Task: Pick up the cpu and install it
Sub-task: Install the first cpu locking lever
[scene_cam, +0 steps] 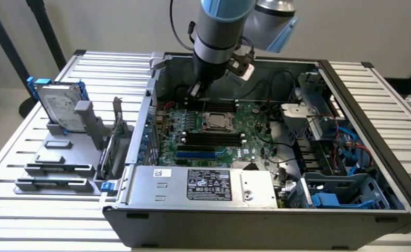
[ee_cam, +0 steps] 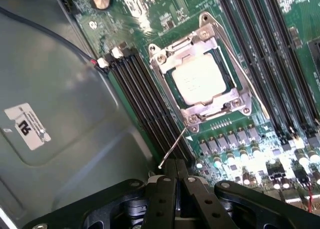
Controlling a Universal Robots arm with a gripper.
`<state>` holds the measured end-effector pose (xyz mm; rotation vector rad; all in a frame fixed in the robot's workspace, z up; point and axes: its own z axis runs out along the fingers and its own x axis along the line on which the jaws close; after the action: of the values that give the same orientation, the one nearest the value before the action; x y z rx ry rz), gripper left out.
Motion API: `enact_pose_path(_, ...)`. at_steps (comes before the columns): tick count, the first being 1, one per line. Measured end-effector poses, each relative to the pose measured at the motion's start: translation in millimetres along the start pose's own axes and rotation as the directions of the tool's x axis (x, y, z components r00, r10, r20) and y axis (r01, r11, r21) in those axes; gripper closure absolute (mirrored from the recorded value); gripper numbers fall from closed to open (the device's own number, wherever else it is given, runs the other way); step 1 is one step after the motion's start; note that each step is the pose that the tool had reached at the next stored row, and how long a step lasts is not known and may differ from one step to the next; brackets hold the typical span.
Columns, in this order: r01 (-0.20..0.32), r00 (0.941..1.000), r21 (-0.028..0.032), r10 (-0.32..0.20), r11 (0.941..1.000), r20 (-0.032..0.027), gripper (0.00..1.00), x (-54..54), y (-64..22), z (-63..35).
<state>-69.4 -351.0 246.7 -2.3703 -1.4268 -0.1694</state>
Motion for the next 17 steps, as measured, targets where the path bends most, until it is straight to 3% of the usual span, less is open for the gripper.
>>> enact_pose_path(3,0.006,0.9999,-0.0157,-0.006,0.9999,-0.0081,0.89,2.1,3.8,-0.3)
enact_pose_path(6,0.009,0.9999,-0.0267,-0.009,0.9996,-0.0138,0.89,3.3,6.8,0.4)
enact_pose_path(12,-0.002,0.9999,-0.0432,0.001,0.9991,-0.0157,0.89,2.1,9.6,6.1)
enact_pose_path(17,-0.039,0.999,-0.0562,0.038,0.9977,-0.0243,0.89,0.2,11.4,14.1)
